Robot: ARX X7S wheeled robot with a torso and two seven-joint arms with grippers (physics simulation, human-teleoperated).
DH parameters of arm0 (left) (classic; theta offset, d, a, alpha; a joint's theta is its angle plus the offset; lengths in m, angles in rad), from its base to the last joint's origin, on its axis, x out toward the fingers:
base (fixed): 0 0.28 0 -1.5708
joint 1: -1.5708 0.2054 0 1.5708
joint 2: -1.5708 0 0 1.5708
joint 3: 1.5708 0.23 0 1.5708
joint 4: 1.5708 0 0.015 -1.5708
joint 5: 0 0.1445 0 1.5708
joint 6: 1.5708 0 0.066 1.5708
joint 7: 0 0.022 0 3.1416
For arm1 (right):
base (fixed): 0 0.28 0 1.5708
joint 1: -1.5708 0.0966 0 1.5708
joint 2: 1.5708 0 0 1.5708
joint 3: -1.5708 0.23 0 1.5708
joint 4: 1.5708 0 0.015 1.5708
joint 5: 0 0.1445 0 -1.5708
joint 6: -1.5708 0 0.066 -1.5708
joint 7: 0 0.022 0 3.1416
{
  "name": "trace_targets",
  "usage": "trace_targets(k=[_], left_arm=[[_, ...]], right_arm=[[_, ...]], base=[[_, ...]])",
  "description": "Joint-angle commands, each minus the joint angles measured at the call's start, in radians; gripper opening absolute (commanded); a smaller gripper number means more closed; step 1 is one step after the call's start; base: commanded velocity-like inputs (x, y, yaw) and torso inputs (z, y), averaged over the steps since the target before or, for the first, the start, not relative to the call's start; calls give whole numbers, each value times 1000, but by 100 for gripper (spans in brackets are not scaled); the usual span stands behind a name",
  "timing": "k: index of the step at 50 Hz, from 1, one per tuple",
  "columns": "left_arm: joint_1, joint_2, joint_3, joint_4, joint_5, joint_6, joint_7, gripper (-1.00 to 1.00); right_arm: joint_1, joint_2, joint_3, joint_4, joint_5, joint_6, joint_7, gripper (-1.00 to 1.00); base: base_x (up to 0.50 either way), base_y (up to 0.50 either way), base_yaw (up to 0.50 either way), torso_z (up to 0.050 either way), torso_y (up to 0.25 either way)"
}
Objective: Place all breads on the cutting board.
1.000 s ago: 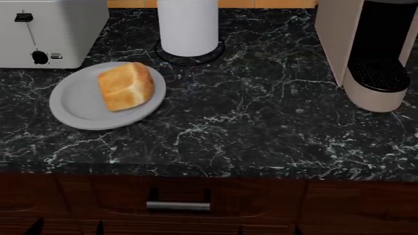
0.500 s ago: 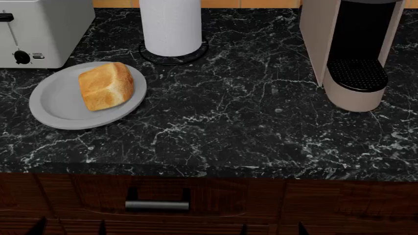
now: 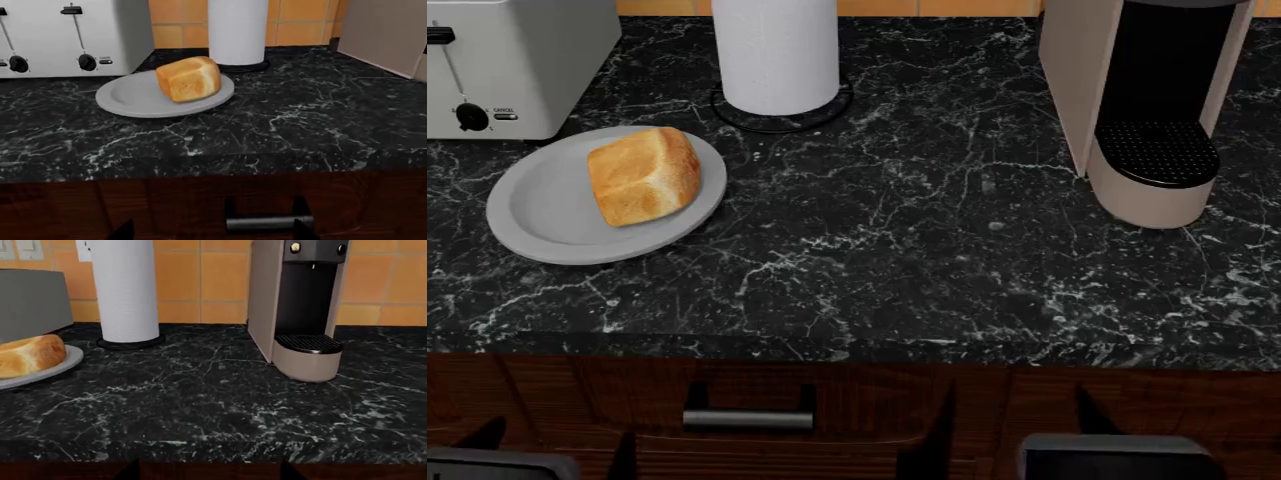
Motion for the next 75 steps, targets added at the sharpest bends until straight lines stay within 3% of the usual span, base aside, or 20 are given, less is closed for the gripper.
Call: trace_targets(k=[1,6,11,13,14,17,20,23,28,35,50,75], left_arm=[[-58,-13,-138,340,-184,-345,-106,100],[-140,-12,-267,455,-425,-514,-215,100],[-232,-115,-262,455,-756,-470,-482,100],[-255,-177,-231,456,-847,-406,-568,100],[-275,-249,-183,456,-902,-312,-634,100],[-368,-481,82,456,-935,-12,-783,100],[-470,-639,342,456,-896,228,-846,100],[-718,-784,752,456,-829,498,-924,100],[-1081,-847,1246,456,-772,704,-1026,100],[-1338,-839,1589,456,-728,853,-1080,100],[-1368,-847,1649,450,-690,894,-1091,100],[-1364,-837,1665,451,-659,902,-1122,100]], right_arm=[[36,56,52,-242,87,194,56,100],[33,75,117,-320,154,252,74,100],[58,87,149,-356,199,300,86,100],[72,89,161,-383,227,338,103,100],[82,90,172,-399,252,369,115,100],[99,97,191,-455,297,430,146,100],[109,107,190,-485,308,453,164,100],[123,113,208,-511,350,486,181,100],[186,135,233,-535,479,562,270,100],[241,188,206,-533,600,563,387,100],[249,241,150,-519,620,479,438,100],[297,355,30,-532,655,348,524,100]], base=[[0,0,0,0,0],[0,0,0,0,0],[0,0,0,0,0],[0,0,0,0,0],[0,0,0,0,0],[0,0,0,0,0],[0,0,0,0,0],[0,0,0,0,0],[0,0,0,0,0],[0,0,0,0,0],[11,0,0,0,0],[289,0,0,0,0]])
